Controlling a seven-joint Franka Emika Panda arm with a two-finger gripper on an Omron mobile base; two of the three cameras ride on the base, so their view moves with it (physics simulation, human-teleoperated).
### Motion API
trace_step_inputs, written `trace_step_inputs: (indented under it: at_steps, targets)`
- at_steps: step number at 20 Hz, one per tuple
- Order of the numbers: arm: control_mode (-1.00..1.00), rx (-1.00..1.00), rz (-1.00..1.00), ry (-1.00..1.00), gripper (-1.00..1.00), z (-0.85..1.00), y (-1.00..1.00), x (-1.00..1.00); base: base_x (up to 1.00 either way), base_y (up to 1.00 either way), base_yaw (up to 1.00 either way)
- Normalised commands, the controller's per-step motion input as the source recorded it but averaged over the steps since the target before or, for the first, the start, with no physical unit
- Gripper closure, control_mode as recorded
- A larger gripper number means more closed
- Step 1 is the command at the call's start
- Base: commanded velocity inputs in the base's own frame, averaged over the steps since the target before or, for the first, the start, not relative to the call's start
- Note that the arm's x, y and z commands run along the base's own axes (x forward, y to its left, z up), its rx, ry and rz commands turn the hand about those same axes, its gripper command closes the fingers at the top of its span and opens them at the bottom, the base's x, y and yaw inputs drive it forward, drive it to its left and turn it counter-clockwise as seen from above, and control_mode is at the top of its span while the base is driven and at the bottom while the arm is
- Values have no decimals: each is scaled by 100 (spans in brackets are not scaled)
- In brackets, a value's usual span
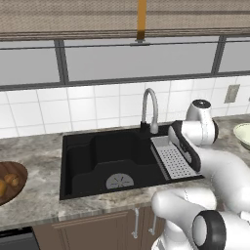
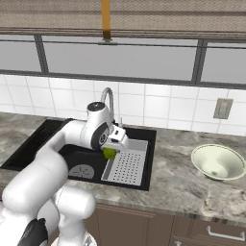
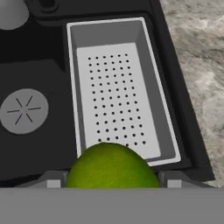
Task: Pick the potatos from the cabinet and place them in one bowl. Pick the lime from the sink and place it in the other bowl.
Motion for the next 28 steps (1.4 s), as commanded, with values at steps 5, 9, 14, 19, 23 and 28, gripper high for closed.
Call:
trace_step_inputs:
  at_steps: [5,9,14,19,23,28]
  targets:
    - [-100,0,-8,0,100,5,-75,0,0,0,0]
    - [-100,0,-8,0,100,0,-73,0,0,0,0]
    - [-100,0,-9,0,100,0,-68,2,0,0,0]
    - [-100,0,-7,1,100,0,-61,2,0,0,0]
    - [-100,0,-6,0,100,0,-54,2,0,0,0]
    - [-100,0,-3,0,100,0,-49,6,0,0,0]
